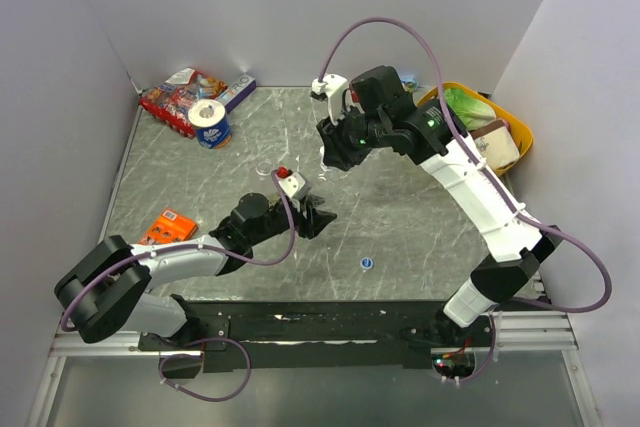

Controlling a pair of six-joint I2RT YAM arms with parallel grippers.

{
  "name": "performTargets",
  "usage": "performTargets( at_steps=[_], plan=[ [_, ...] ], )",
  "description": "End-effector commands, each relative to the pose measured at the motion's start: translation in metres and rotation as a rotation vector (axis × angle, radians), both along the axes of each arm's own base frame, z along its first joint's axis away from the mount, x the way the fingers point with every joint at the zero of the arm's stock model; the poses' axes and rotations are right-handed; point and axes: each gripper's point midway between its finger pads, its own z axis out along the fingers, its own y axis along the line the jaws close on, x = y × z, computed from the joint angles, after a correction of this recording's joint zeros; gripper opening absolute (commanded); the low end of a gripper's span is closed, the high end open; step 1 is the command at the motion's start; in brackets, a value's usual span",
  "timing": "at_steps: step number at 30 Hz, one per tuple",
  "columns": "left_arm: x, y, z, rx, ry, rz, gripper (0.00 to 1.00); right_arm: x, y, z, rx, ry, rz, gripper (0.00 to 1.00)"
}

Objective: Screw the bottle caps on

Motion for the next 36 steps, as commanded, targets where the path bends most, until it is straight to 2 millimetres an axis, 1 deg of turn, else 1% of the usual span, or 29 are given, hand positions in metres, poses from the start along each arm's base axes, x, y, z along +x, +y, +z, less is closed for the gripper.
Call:
performTargets(
  at_steps=[1, 3, 6, 7, 8, 9, 10, 11, 12, 14, 16, 17, 19, 20, 22, 23, 25, 26, 27, 28, 29, 30, 31, 34, 36],
  plan=[
    [0.018, 0.000, 0.094, -0.268, -0.104, 0.072, 0.01, -0.039, -0.013, -0.018, -0.038, 0.149, 0.021, 0.00],
    [0.016, 0.002, 0.094, -0.267, -0.114, 0.069, 0.01, -0.044, -0.014, -0.017, -0.023, 0.158, 0.034, 0.00],
    [0.018, 0.006, 0.095, -0.269, -0.120, 0.082, 0.01, -0.044, -0.016, -0.019, -0.020, 0.162, 0.018, 0.00],
    [0.018, 0.006, 0.095, -0.266, -0.122, 0.080, 0.01, -0.046, -0.015, -0.018, -0.006, 0.161, 0.026, 0.00],
    [0.018, 0.006, 0.096, -0.267, -0.123, 0.080, 0.01, -0.043, -0.013, -0.013, 0.018, 0.132, 0.027, 0.00],
    [0.021, 0.009, 0.098, -0.279, -0.118, 0.088, 0.01, -0.043, -0.013, -0.017, 0.023, 0.137, 0.018, 0.00],
    [0.020, 0.009, 0.100, -0.288, -0.114, 0.082, 0.01, -0.042, -0.012, -0.016, 0.035, 0.125, 0.013, 0.00],
    [0.023, 0.009, 0.103, -0.296, -0.111, 0.085, 0.01, -0.040, -0.010, -0.010, 0.068, 0.095, 0.013, 0.00],
    [0.026, 0.012, 0.105, -0.312, -0.096, 0.090, 0.01, -0.042, -0.009, -0.017, 0.065, 0.107, 0.019, 0.00],
    [0.026, 0.011, 0.111, -0.321, -0.104, 0.078, 0.01, -0.042, -0.010, -0.016, 0.079, 0.097, 0.011, 0.00],
    [0.024, 0.010, 0.113, -0.321, -0.121, 0.065, 0.01, -0.042, -0.008, -0.022, 0.079, 0.103, 0.022, 0.00],
    [0.024, 0.011, 0.111, -0.315, -0.128, 0.064, 0.01, -0.041, -0.008, -0.025, 0.071, 0.106, 0.023, 0.00],
    [0.023, 0.011, 0.106, -0.301, -0.131, 0.060, 0.01, -0.040, -0.007, -0.023, 0.073, 0.100, 0.028, 0.00],
    [0.022, 0.011, 0.106, -0.297, -0.145, 0.056, 0.01, -0.040, -0.006, -0.021, 0.075, 0.086, 0.043, 0.00],
    [0.020, 0.012, 0.099, -0.281, -0.141, 0.050, 0.01, -0.039, -0.006, -0.017, 0.072, 0.076, 0.049, 0.00],
    [0.019, 0.012, 0.097, -0.272, -0.146, 0.045, 0.01, -0.037, -0.005, -0.012, 0.072, 0.060, 0.055, 0.02],
    [0.016, 0.014, 0.089, -0.254, -0.146, 0.041, 0.01, -0.035, -0.010, -0.009, 0.047, 0.052, 0.049, 0.06],
    [0.015, 0.014, 0.086, -0.238, -0.156, 0.037, 0.01, -0.033, -0.009, -0.003, 0.046, 0.036, 0.052, 0.09],
    [0.014, 0.016, 0.082, -0.226, -0.161, 0.038, 0.01, -0.031, -0.011, -0.002, 0.035, 0.031, 0.044, 0.13],
    [0.012, 0.018, 0.077, -0.213, -0.162, 0.037, 0.01, -0.032, -0.012, -0.002, 0.029, 0.040, 0.046, 0.19],
    [0.013, 0.020, 0.072, -0.194, -0.178, 0.042, 0.01, -0.031, -0.013, 0.005, 0.037, 0.026, 0.048, 0.31],
    [0.011, 0.020, 0.069, -0.186, -0.182, 0.038, 0.01, -0.032, -0.013, 0.007, 0.042, 0.024, 0.057, 0.36],
    [0.010, 0.022, 0.064, -0.173, -0.182, 0.039, 0.01, -0.035, -0.012, 0.010, 0.051, 0.023, 0.077, 0.45],
    [0.009, 0.024, 0.054, -0.139, -0.194, 0.038, 0.01, -0.041, -0.011, 0.022, 0.079, 0.015, 0.112, 0.55],
    [0.008, 0.025, 0.049, -0.120, -0.202, 0.034, 0.01, -0.044, -0.011, 0.035, 0.100, -0.006, 0.125, 0.62]
  ],
)
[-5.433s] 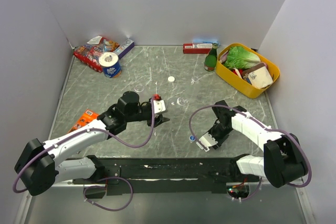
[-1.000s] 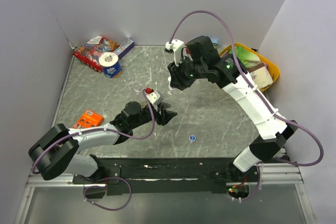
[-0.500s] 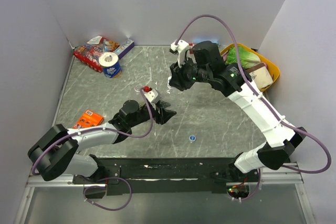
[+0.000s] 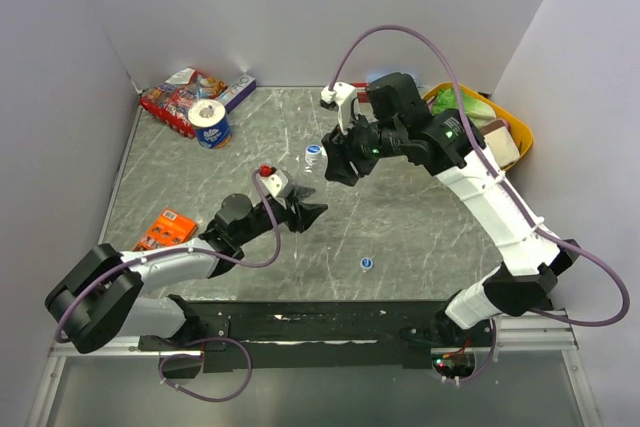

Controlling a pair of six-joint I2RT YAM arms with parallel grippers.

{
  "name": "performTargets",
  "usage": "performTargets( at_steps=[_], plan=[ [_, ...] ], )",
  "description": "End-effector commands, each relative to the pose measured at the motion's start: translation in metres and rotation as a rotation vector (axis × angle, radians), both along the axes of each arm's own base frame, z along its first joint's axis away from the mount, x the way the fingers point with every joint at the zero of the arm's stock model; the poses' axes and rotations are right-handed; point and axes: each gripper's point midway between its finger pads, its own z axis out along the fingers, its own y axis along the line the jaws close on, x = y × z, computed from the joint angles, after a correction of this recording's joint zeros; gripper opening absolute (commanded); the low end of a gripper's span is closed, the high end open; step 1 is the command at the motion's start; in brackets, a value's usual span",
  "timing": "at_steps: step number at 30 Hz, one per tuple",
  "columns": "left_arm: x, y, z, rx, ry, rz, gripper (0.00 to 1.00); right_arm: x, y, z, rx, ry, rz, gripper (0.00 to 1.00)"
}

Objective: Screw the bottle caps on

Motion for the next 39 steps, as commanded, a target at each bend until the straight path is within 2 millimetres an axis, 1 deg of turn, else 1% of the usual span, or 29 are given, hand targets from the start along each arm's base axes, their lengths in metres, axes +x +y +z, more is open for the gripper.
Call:
performTargets(
  at_steps=[1, 2, 4, 5, 6, 7, 9, 10, 11, 12, 13, 14, 15, 16, 17, 18, 19, 22, 25, 26, 29, 33, 36, 39],
  plan=[
    [0.003, 0.008, 0.025, -0.048, -0.115, 0.030, 0.01, -0.020, -0.008, 0.028, 0.028, -0.019, 0.069, 0.66],
    [0.002, 0.008, 0.022, -0.037, -0.121, 0.025, 0.01, -0.021, -0.010, 0.037, 0.038, -0.040, 0.070, 0.67],
    [-0.001, 0.009, 0.019, -0.024, -0.131, 0.011, 0.01, -0.021, -0.014, 0.043, 0.031, -0.076, 0.085, 0.72],
    [-0.003, 0.009, 0.017, -0.012, -0.147, 0.000, 0.01, -0.021, -0.016, 0.047, 0.028, -0.100, 0.095, 0.73],
    [-0.005, 0.009, 0.014, 0.002, -0.156, -0.013, 0.01, -0.022, -0.019, 0.047, 0.015, -0.116, 0.116, 0.73],
    [-0.011, 0.007, 0.011, 0.028, -0.192, -0.052, 0.01, -0.018, -0.025, 0.050, -0.011, -0.190, 0.164, 0.73],
    [-0.018, 0.008, 0.004, 0.076, -0.237, -0.090, 0.01, -0.016, -0.029, 0.059, 0.000, -0.286, 0.254, 0.72],
    [-0.022, 0.009, 0.000, 0.116, -0.289, -0.116, 0.01, -0.020, -0.033, 0.066, -0.031, -0.422, 0.368, 0.72],
    [-0.028, 0.008, -0.010, 0.156, -0.286, -0.156, 0.01, -0.023, -0.035, 0.057, -0.063, -0.466, 0.438, 0.73],
    [-0.030, 0.009, -0.013, 0.181, -0.298, -0.172, 0.01, -0.028, -0.033, 0.056, -0.074, -0.526, 0.511, 0.74],
    [-0.031, 0.010, -0.011, 0.206, -0.343, -0.186, 0.01, -0.031, -0.036, 0.056, -0.121, -0.634, 0.598, 0.77],
    [-0.036, 0.009, -0.014, 0.221, -0.359, -0.226, 0.01, -0.035, -0.035, 0.045, -0.151, -0.648, 0.657, 0.78],
    [-0.039, 0.011, -0.026, 0.266, -0.336, -0.259, 0.01, -0.042, -0.033, 0.041, -0.161, -0.673, 0.720, 0.79],
    [-0.036, 0.010, -0.023, 0.290, -0.368, -0.272, 0.01, -0.048, -0.034, 0.036, -0.185, -0.708, 0.795, 0.80],
    [-0.036, 0.011, -0.026, 0.306, -0.367, -0.283, 0.01, -0.053, -0.033, 0.034, -0.190, -0.718, 0.833, 0.80],
    [-0.040, 0.012, -0.034, 0.335, -0.351, -0.312, 0.01, -0.058, -0.032, 0.031, -0.190, -0.725, 0.871, 0.80],
    [-0.038, 0.011, -0.030, 0.350, -0.383, -0.324, 0.01, -0.067, -0.031, 0.025, -0.198, -0.736, 0.943, 0.80],
    [-0.038, 0.012, -0.033, 0.386, -0.396, -0.342, 0.01, -0.081, -0.028, 0.014, -0.209, -0.773, 1.060, 0.80],
    [-0.038, 0.014, -0.033, 0.401, -0.406, -0.347, 0.01, -0.096, -0.032, 0.000, -0.231, -0.789, 1.180, 0.80],
    [-0.039, 0.014, -0.034, 0.404, -0.406, -0.350, 0.01, -0.101, -0.035, -0.007, -0.242, -0.771, 1.210, 0.79],
    [-0.039, 0.014, -0.034, 0.416, -0.421, -0.358, 0.01, -0.108, -0.036, -0.021, -0.252, -0.784, 1.285, 0.79],
    [-0.038, 0.014, -0.032, 0.428, -0.443, -0.364, 0.01, -0.109, -0.029, -0.025, -0.248, -0.809, 1.325, 0.76],
    [-0.038, 0.014, -0.030, 0.428, -0.453, -0.362, 0.01, -0.111, -0.029, -0.032, -0.261, -0.802, 1.372, 0.70],
    [-0.038, 0.014, -0.032, 0.432, -0.455, -0.367, 0.01, -0.114, -0.029, -0.036, -0.261, -0.806, 1.408, 0.67]
  ],
)
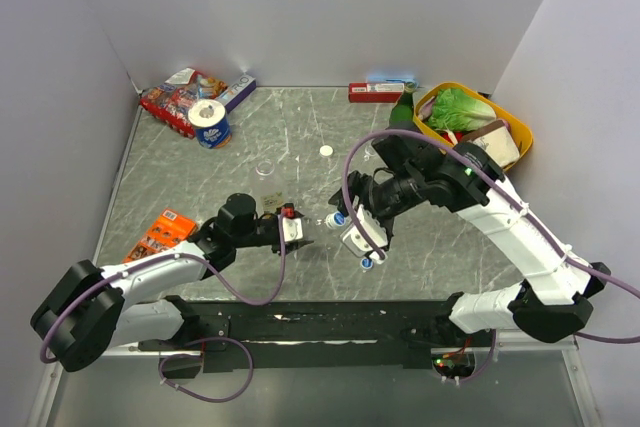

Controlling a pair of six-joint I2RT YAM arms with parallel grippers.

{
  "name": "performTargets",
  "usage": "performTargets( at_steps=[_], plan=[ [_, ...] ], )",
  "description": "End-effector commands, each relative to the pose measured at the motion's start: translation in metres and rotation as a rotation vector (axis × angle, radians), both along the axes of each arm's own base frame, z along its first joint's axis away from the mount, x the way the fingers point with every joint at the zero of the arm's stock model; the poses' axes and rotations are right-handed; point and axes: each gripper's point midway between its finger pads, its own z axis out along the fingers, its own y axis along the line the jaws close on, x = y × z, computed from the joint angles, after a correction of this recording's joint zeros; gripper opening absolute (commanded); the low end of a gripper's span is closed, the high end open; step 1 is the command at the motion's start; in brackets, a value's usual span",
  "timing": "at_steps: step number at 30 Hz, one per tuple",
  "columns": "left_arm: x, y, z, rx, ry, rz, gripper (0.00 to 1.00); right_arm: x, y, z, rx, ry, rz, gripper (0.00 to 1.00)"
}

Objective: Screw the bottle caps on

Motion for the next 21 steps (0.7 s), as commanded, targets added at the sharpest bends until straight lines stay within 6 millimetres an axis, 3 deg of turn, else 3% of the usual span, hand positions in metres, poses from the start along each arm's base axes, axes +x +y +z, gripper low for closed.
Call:
performTargets(
  at_steps=[1, 8, 21],
  plan=[
    [0.005, -0.009, 0.033, -0.054, -0.100, -0.049, 0.01, -0.027, -0.017, -0.017, -0.087, 0.047, 0.100, 0.66],
    [0.005, -0.010, 0.034, -0.057, -0.103, -0.048, 0.01, -0.033, -0.027, -0.036, -0.184, 0.072, 0.136, 0.64],
    [0.009, -0.010, 0.034, -0.058, -0.106, -0.039, 0.01, -0.031, -0.030, -0.056, -0.252, 0.105, 0.129, 0.61]
  ],
)
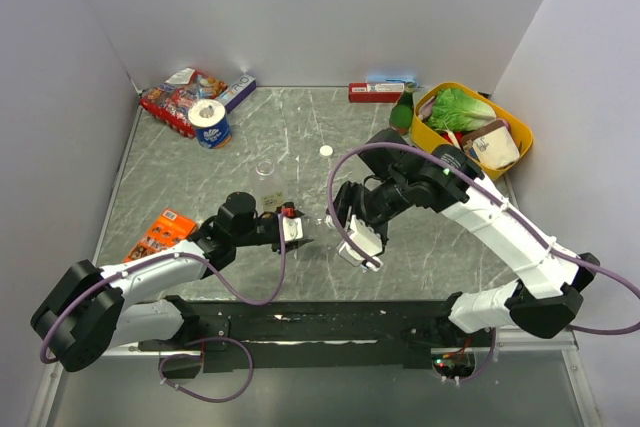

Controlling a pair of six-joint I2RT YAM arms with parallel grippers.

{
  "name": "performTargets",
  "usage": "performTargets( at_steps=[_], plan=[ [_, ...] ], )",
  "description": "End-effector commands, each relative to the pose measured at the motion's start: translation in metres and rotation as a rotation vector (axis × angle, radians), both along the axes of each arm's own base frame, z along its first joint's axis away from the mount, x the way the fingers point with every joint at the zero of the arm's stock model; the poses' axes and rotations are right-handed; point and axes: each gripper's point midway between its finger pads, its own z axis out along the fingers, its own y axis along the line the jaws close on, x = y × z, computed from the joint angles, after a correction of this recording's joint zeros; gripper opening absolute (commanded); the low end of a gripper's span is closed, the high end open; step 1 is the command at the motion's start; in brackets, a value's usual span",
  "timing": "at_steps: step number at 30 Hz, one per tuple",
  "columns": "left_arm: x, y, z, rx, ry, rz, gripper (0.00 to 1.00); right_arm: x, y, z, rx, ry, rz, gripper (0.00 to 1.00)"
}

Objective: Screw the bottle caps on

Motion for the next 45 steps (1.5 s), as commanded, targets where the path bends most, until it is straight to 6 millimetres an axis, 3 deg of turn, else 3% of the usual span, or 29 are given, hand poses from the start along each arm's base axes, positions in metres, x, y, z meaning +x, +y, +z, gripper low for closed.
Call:
performTargets(
  at_steps=[1, 12, 17, 20, 24, 28, 35, 42, 45],
  plan=[
    [0.006, -0.010, 0.031, -0.061, -0.086, -0.037, 0.01, -0.031, -0.034, -0.025, -0.179, 0.139, 0.017, 0.60],
    [0.007, -0.010, 0.030, -0.059, -0.093, -0.037, 0.01, -0.027, -0.031, -0.030, -0.201, 0.150, 0.013, 0.44],
    [0.008, -0.010, 0.029, -0.064, -0.078, -0.028, 0.01, -0.026, -0.031, -0.031, -0.209, 0.154, -0.001, 0.31],
    [0.012, -0.010, 0.029, -0.076, -0.036, 0.001, 0.01, -0.024, -0.034, -0.032, -0.222, 0.158, -0.024, 0.22],
    [0.014, -0.015, 0.041, -0.117, 0.030, 0.027, 0.01, -0.018, -0.036, -0.043, -0.308, 0.208, -0.152, 0.00],
    [0.016, -0.019, 0.069, -0.230, 0.060, 0.052, 0.01, -0.013, -0.033, -0.047, -0.333, 0.243, -0.245, 0.00],
    [0.023, -0.019, 0.099, -0.346, 0.044, 0.101, 0.01, -0.004, -0.021, -0.050, -0.296, 0.315, -0.414, 0.00],
    [0.030, -0.018, 0.114, -0.402, 0.019, 0.135, 0.01, -0.011, -0.020, -0.054, -0.328, 0.431, -0.527, 0.00],
    [0.033, -0.016, 0.110, -0.391, 0.002, 0.160, 0.01, -0.017, -0.021, -0.054, -0.348, 0.501, -0.567, 0.00]
  ],
)
